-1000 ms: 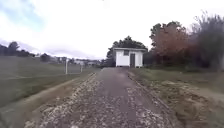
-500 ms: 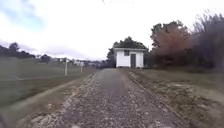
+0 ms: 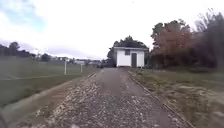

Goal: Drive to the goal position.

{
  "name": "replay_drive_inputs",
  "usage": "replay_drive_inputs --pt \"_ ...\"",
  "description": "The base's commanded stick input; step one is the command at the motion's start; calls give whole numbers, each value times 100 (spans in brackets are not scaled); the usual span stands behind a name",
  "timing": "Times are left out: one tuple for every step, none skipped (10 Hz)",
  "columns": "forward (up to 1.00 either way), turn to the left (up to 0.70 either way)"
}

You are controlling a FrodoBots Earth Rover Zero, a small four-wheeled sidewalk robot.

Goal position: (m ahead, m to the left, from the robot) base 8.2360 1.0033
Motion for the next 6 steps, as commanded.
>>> replay_drive_inputs --pt "60 1" --pt "60 1" --pt "60 1" --pt "60 1" --pt "60 1" --pt "60 1"
